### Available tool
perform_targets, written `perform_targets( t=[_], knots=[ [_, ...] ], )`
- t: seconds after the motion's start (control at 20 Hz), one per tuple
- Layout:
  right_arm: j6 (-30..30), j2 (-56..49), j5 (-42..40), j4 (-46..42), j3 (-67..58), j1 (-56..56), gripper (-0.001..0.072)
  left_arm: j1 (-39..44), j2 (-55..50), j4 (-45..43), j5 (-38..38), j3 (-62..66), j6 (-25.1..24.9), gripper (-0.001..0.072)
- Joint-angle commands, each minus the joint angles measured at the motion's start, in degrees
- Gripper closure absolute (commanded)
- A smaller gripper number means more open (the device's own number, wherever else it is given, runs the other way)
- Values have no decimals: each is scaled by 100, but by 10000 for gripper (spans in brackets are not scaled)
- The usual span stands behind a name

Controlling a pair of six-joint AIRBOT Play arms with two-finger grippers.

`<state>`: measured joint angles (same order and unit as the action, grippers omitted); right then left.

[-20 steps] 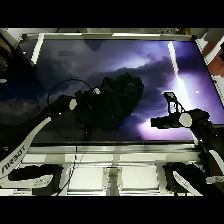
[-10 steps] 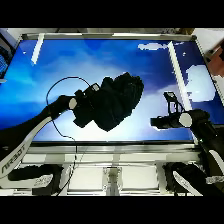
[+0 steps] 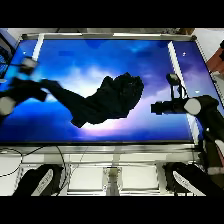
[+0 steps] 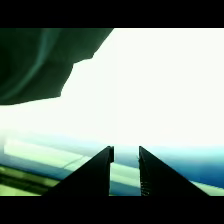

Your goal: Fold the clothes and pants, and hang the long-sleeved shirts on hangers.

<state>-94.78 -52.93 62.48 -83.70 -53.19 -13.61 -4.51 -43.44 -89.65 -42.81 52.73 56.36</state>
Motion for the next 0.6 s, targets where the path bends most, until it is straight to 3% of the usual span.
perform_targets(
  t=[0.0, 0.05, 0.1, 0.15, 0.35, 0.55],
  knots=[
    [448, -929, -13, 136, -1222, 4, 505, -1456, 1237, -232, -529, 7, 286, 681],
    [496, -1381, -13, 197, -1652, 4, 475, -1827, 1416, -232, -706, 4, 284, 681],
    [498, -1834, 11, 313, -2074, 4, 343, -2135, 1530, -232, -879, 4, 284, 681],
    [509, -2334, 85, 472, -2553, 4, 289, -2424, 1602, -232, -1069, 4, 284, 680],
    [551, -4068, 271, 1180, -4273, 4, 269, -3060, 1578, -229, -1541, 0, 507, 680],
    [551, -5322, 332, 1117, -5641, 4, 268, -3071, 1464, -114, -1561, -2, 656, 680]
  ],
)
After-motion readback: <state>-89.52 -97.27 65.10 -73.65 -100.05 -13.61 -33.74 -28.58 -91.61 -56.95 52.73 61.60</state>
